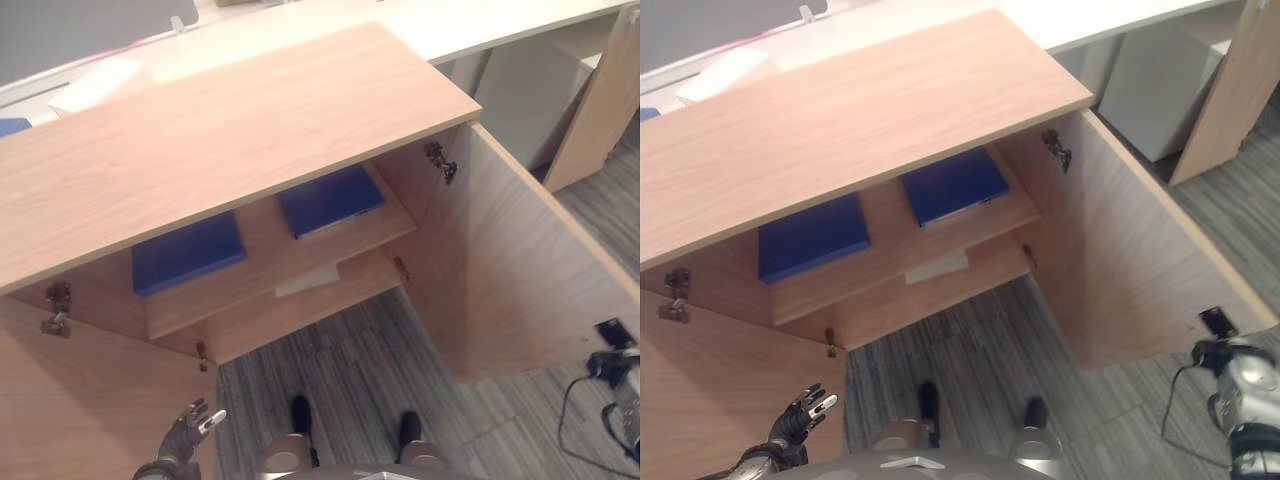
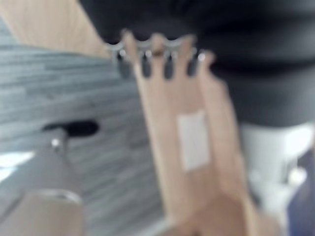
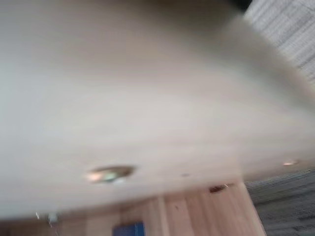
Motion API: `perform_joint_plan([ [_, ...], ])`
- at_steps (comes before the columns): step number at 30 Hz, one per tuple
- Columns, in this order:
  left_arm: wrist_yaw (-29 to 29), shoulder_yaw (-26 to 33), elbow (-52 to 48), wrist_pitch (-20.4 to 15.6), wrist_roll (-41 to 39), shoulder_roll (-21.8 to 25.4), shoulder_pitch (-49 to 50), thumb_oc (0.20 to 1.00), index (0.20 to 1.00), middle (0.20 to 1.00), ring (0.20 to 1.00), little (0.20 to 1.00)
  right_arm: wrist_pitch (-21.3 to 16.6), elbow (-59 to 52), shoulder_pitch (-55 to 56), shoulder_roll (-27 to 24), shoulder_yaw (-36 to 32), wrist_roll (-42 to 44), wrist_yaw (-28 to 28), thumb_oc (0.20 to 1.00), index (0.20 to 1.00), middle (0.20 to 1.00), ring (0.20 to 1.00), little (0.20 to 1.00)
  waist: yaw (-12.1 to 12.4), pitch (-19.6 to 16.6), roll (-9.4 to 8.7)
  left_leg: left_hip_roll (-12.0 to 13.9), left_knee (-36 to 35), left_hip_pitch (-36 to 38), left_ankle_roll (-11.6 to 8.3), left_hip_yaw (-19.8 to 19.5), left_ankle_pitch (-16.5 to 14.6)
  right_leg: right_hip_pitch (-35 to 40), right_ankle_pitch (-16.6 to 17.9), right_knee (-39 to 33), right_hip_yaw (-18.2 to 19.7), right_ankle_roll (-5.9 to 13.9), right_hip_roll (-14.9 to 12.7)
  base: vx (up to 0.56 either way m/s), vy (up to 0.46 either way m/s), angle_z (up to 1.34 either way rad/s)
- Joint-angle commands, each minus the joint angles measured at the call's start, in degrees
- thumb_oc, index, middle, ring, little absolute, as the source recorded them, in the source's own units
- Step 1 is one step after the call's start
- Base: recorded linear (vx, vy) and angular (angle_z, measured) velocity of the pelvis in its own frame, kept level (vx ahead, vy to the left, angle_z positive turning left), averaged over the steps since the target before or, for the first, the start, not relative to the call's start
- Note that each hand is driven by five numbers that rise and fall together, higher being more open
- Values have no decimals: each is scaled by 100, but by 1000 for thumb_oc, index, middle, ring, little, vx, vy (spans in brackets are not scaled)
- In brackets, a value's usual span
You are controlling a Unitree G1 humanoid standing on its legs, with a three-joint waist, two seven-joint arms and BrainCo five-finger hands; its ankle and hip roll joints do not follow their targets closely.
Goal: Put the empty folder in the office cabinet
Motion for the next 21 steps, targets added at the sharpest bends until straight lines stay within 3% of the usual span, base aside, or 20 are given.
perform_joint_plan([
  [1,14,134,-2,-60,-174,137,-349,1000,1000,1000,1000,1000,-450,-660,-421,295,836,-812,525,1000,1000,1000,1000,1000,146,-35,-128,41,257,436,-225,747,-925,-18,-726,244,-388,-262,218,25,76,39],
  [7,210,-28,29,-192,7,-104,-226,1000,1000,1000,1000,1000,-581,-646,-496,996,1726,-878,21,1000,1000,1000,1000,1000,399,-82,-221,-19,56,578,-169,647,-905,184,-698,190,-550,-230,238,86,68,40],
  [18,420,-236,114,-388,79,-153,-148,1000,1000,1000,1000,1000,-567,-611,-1096,1273,2366,-500,-107,1000,1000,1000,1000,1000,823,-136,-236,-201,2,639,-51,475,-1023,377,-654,138,-803,-165,139,62,77,25],
  [20,574,-303,122,-523,108,-134,-177,1000,1000,1000,1000,1000,-422,-484,-1428,1377,2480,-190,-436,1000,1000,1000,1000,1000,960,-151,-226,-240,-7,644,-27,410,-1033,413,-634,133,-855,-145,112,28,56,20],
  [21,940,-323,125,-719,140,-122,-241,1000,1000,1000,1000,1000,-238,-266,-1715,1495,2472,-124,-856,1000,1000,1000,1000,1000,1047,-173,-215,-272,-22,645,-5,354,-1045,436,-632,138,-877,-132,100,5,52,13],
])
